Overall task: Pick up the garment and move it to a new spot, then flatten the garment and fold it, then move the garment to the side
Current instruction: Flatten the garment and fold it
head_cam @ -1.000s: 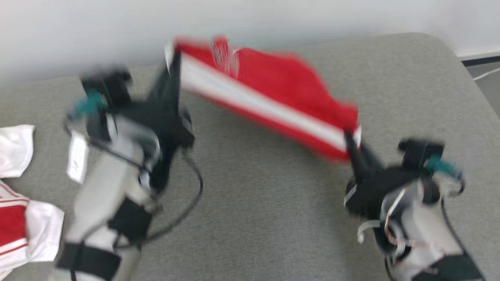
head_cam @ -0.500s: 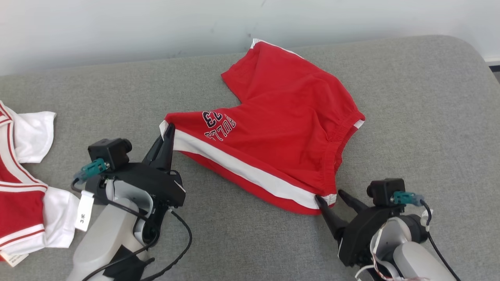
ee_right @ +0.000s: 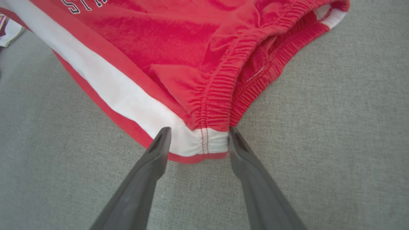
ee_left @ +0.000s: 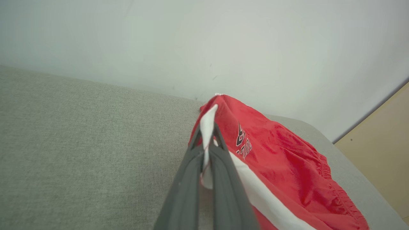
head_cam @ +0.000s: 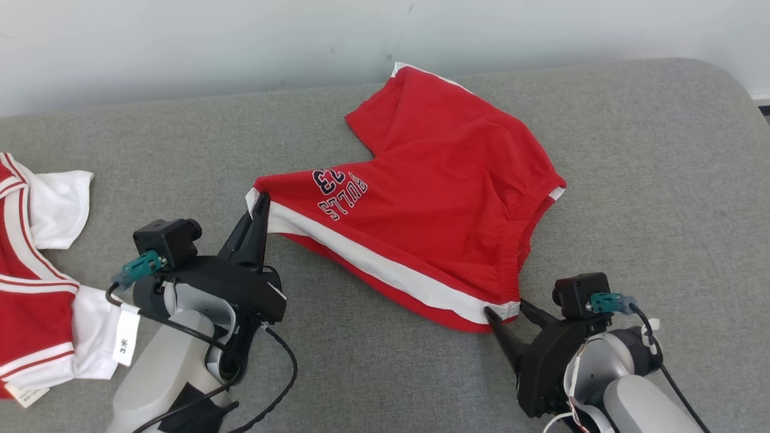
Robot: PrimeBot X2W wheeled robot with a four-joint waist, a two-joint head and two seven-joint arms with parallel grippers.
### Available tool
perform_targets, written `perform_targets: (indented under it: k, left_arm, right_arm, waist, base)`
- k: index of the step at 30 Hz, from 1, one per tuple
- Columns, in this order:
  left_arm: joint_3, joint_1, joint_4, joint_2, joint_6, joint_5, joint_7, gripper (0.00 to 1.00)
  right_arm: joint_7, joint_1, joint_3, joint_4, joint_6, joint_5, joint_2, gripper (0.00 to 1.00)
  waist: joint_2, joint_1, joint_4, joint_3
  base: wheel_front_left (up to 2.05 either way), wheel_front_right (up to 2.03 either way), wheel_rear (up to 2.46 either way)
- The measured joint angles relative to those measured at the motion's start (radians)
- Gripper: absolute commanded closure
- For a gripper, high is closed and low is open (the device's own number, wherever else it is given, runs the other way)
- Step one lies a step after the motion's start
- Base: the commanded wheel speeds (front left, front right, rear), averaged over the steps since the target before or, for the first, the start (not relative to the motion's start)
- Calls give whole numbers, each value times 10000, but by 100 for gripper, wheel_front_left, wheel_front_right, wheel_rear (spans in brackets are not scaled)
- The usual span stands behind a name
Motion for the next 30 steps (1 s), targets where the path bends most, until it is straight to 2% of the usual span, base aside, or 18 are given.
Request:
perform_targets:
  k: [2,3,4,5,6,7,8,9,10,11,13,14,16,17,19,20,26,30]
  left_arm:
    - [12,1,-50,-6,0,0,-44,100]
    - [23,2,-81,-8,-2,-10,-71,100]
    - [25,3,-92,-8,-2,-17,-71,100]
    - [19,3,-102,-12,-2,-17,-71,100]
    - [13,4,-111,-13,-2,-17,-71,100]
    - [12,4,-117,-17,-2,-17,-71,100]
    - [10,4,-121,-19,-2,-17,-71,100]
    - [8,4,-127,-27,-4,-17,-71,100]
    - [6,5,-132,-35,-4,-17,-71,100]
    - [6,5,-144,-40,-4,-17,-71,100]
    - [6,5,-155,-56,-4,-17,-71,100]
    - [8,5,-159,-63,-6,-17,-71,100]
    - [8,5,-159,-65,-13,-17,-73,100]
    - [10,5,-159,-65,-13,-19,-73,100]
    - [8,5,-157,-67,-15,-23,-73,100]
    - [8,5,-157,-67,-15,-27,-73,100]
    - [25,12,-75,-69,-86,-100,-73,100]
    - [362,174,-242,-29,-86,-228,-92,100]
  right_arm:
    - [178,-12,-31,-105,-52,-19,-73,47]
    - [370,-18,-58,-113,-86,-25,-130,60]
    - [451,-26,-65,-113,-90,-29,-146,67]
    - [535,-38,-71,-115,-146,-40,-153,67]
    - [610,-46,-81,-113,-163,-98,-163,65]
    - [685,-48,-96,-111,-171,-134,-178,54]
    - [752,-49,-119,-111,-178,-159,-196,50]
    - [811,-50,-136,-113,-217,-163,-213,34]
    - [880,-53,-150,-115,-251,-163,-221,24]
    - [911,-54,-165,-119,-253,-165,-222,22]
    - [1045,-61,-171,-134,-261,-165,-222,5]
    - [1072,-65,-171,-138,-263,-163,-222,5]
    - [1244,-86,-161,-144,-263,-163,-222,16]
    - [1252,-92,-157,-144,-263,-163,-219,42]
    - [1383,-100,-146,-150,-265,-161,-213,73]
    - [1419,-101,-128,-159,-265,-159,-199,100]
    - [1490,-127,-98,-395,-339,-163,-163,100]
    - [1239,-244,-362,-926,-341,-155,-138,100]
  waist:
    - [0,0,14,15]
    - [1,0,27,32]
    - [0,0,33,41]
    - [0,0,40,50]
    - [0,0,47,60]
    - [0,0,55,71]
    - [1,0,65,82]
    - [0,0,75,93]
    - [0,0,86,104]
    - [0,0,98,114]
    - [0,0,124,130]
    - [0,0,139,137]
    - [0,0,166,144]
    - [0,0,180,146]
    - [1,0,204,144]
    - [1,1,214,140]
    - [0,0,236,19]
    - [0,1,199,-117]
  base:
    - [0,0,0]
    - [0,0,0]
    - [0,0,0]
    - [0,0,0]
    - [0,0,0]
    - [0,0,0]
    - [0,0,0]
    - [0,0,0]
    - [0,0,0]
    - [0,0,0]
    - [0,0,0]
    - [0,0,0]
    - [0,0,0]
    - [0,0,0]
    - [0,0,0]
    - [0,0,0]
    - [0,0,0]
    - [0,0,0]
